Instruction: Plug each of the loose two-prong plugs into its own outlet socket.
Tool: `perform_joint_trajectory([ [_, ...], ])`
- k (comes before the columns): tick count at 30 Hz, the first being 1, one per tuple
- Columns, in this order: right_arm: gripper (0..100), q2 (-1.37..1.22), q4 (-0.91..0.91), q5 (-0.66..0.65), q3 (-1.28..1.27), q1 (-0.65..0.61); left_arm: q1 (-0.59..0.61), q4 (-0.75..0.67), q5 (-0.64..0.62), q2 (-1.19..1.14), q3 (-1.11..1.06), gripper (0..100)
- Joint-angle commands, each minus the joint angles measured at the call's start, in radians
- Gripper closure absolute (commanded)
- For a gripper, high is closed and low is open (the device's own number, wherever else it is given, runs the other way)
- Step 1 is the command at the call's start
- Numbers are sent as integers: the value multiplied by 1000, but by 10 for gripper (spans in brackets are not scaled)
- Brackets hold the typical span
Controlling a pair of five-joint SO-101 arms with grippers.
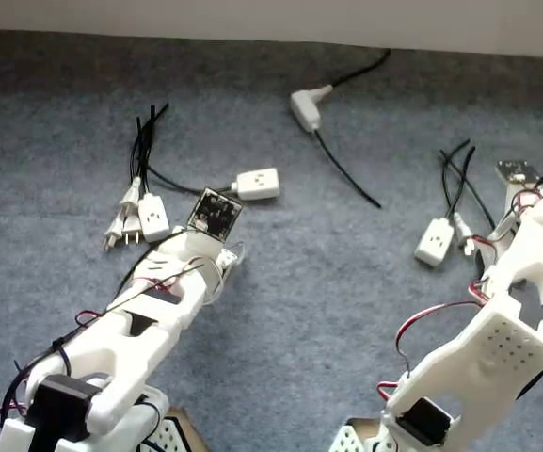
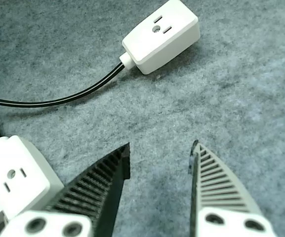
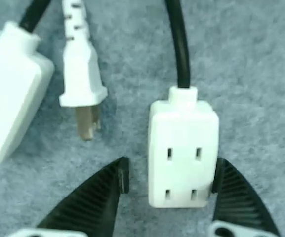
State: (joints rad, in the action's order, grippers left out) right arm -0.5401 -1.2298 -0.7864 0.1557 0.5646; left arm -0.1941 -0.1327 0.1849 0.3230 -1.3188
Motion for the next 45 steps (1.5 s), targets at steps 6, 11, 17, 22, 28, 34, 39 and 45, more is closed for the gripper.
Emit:
perform_joint_trajectory([
  [6, 817, 12, 22, -11, 88, -33, -7, -17, 6, 13, 19, 786],
  [11, 885, 8, 21, -11, 82, -44, -7, -17, 6, 13, 19, 786],
  [17, 885, 15, -31, -11, 107, -38, -7, -17, 6, 13, 19, 786],
  [22, 885, 15, -226, -11, 280, -41, -7, -17, 6, 13, 19, 786],
  [28, 885, 15, -512, -18, 552, -77, -7, -17, 6, 13, 19, 786],
  [34, 886, 71, -535, -23, 555, -140, -7, -17, 6, 13, 19, 786],
  [39, 886, 217, -532, -161, 300, -249, -5, -17, 6, 13, 19, 786],
  [45, 886, 452, -475, -98, 16, -406, -4, -18, 6, 13, 19, 786],
])
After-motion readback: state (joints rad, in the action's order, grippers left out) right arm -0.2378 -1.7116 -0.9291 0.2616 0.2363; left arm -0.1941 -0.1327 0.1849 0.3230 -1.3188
